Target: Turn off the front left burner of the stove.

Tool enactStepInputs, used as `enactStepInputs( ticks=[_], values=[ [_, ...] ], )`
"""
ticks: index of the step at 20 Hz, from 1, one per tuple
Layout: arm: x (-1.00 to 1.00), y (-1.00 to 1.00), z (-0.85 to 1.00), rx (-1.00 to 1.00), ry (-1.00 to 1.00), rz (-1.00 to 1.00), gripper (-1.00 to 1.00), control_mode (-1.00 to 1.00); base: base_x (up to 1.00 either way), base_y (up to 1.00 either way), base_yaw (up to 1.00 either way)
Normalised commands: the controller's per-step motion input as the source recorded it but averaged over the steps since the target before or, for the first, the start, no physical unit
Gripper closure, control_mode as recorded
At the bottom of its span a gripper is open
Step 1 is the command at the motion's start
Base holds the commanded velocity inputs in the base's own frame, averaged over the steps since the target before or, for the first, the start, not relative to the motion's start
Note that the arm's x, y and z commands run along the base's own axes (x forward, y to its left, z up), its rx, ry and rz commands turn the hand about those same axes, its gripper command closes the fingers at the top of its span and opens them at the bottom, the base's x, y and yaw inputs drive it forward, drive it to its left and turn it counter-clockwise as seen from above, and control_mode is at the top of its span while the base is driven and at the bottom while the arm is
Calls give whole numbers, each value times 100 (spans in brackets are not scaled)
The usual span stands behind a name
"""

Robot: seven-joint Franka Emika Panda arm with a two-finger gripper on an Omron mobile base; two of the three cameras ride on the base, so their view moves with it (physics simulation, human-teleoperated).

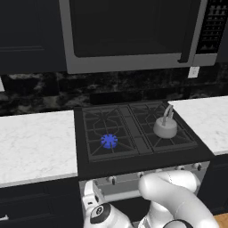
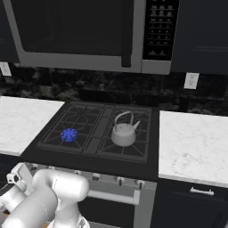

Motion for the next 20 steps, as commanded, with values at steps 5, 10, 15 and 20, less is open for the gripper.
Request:
enactStepInputs(
  ticks=[5, 10, 15, 20],
  values=[
    [0, 41, -12, 0, 0, 10, -100, -100, 0, 0, 0],
    [-1, 53, -10, -14, -2, 11, -100, -100, 0, 0, 0],
    [-3, 31, -6, -14, -2, 8, -100, -100, 0, 0, 0],
    [-11, 21, -4, -12, -7, 5, -100, -100, 0, 0, 0]
  ],
)
